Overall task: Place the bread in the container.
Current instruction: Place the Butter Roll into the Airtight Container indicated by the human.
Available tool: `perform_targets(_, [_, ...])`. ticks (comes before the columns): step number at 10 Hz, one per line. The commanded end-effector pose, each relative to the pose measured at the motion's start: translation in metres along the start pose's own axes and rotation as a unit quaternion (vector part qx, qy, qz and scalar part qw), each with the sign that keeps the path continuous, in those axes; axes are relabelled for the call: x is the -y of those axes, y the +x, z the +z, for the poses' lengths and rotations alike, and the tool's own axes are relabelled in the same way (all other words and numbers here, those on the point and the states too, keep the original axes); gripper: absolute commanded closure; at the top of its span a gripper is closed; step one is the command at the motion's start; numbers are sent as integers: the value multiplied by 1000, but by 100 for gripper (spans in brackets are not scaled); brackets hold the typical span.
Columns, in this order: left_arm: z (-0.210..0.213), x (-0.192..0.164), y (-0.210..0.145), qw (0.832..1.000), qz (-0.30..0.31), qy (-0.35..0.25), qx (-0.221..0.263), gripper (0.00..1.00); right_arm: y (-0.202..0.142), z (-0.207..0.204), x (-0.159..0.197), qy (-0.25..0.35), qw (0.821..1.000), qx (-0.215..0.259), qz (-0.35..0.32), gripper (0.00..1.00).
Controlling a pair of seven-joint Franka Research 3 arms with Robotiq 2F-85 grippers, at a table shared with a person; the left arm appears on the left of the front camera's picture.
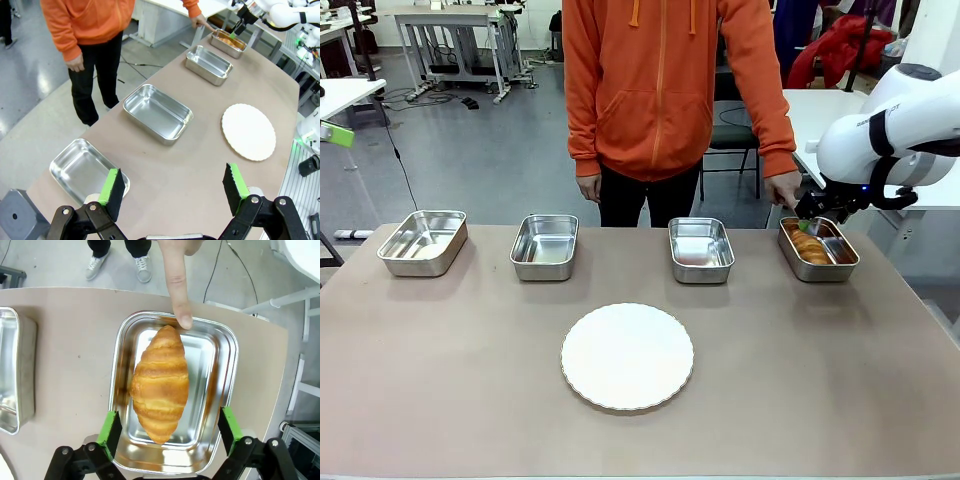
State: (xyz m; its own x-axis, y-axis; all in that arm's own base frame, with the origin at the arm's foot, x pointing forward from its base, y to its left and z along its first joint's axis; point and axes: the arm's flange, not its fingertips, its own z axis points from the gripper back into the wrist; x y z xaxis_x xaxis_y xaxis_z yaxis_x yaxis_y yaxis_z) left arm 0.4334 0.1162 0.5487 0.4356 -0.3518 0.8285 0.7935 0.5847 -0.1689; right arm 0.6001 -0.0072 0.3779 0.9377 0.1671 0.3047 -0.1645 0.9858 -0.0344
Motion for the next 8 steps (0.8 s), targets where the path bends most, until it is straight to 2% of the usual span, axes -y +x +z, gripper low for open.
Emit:
perform_targets(1, [-1, 1, 1, 1000, -4, -4, 6, 0, 0, 1, 1, -1, 1000, 3, 5, 0])
perform_targets(4, [-1, 1, 1, 1000, -4, -4, 6, 0, 0, 0, 0, 0, 1000, 0, 0, 0])
perform_targets(6, [-1, 1, 1, 1000, -4, -4, 6, 0, -19, 59, 6, -19, 996, 70, -41, 0])
perform_targets(8, [-1, 1, 1, 1000, -4, -4, 6, 0, -50, 100, 14, -28, 991, 111, -65, 0])
